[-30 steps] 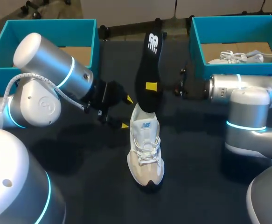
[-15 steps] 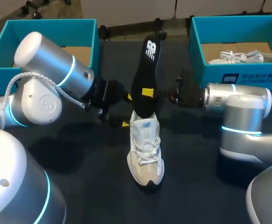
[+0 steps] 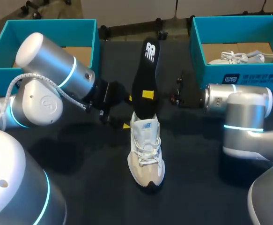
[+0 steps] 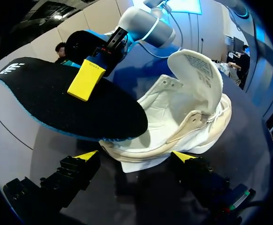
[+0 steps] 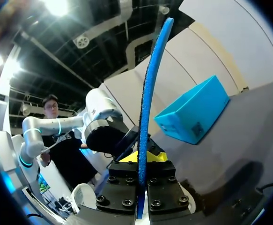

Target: Take the shoe out of the shoebox, open the shoe tongue, remove and reinsert the insole, then place the shoe into the shoebox

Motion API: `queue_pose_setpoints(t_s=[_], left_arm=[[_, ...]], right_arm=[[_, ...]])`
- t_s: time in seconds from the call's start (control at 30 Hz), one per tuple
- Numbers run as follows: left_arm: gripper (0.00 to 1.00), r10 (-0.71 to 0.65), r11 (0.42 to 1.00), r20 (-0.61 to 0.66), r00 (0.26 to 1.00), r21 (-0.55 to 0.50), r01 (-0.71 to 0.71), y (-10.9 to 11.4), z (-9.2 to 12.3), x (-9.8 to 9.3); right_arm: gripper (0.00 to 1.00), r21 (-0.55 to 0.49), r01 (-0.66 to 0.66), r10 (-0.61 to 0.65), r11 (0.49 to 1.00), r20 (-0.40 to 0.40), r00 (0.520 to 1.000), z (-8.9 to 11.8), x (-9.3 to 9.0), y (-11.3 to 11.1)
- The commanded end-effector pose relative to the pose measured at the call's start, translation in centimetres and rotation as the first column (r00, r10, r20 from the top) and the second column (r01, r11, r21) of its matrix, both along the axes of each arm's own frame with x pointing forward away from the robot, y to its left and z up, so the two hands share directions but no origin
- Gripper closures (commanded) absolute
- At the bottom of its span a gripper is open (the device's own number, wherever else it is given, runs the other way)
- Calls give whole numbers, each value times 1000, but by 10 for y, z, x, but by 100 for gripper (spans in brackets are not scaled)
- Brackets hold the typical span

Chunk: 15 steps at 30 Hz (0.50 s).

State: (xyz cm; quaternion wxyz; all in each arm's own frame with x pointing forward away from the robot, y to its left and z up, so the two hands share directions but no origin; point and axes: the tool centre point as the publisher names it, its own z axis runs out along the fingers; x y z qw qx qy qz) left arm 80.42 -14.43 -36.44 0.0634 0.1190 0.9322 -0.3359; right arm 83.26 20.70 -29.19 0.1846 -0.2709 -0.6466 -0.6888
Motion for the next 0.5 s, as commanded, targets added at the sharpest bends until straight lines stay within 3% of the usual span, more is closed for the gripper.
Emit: queue_pose_setpoints(t_s=[0.03,0.5], left_arm=[[0,0,1000,3,1000,1,0,1,-1,-1],[0,6,1000,16,1000,-6,-6,2,0,6]], right_arm=[[100,-9,-11,11,1000,-12,1000,-1,-1,1],[100,-32,-36,36,999,-10,999,-10,-12,4]])
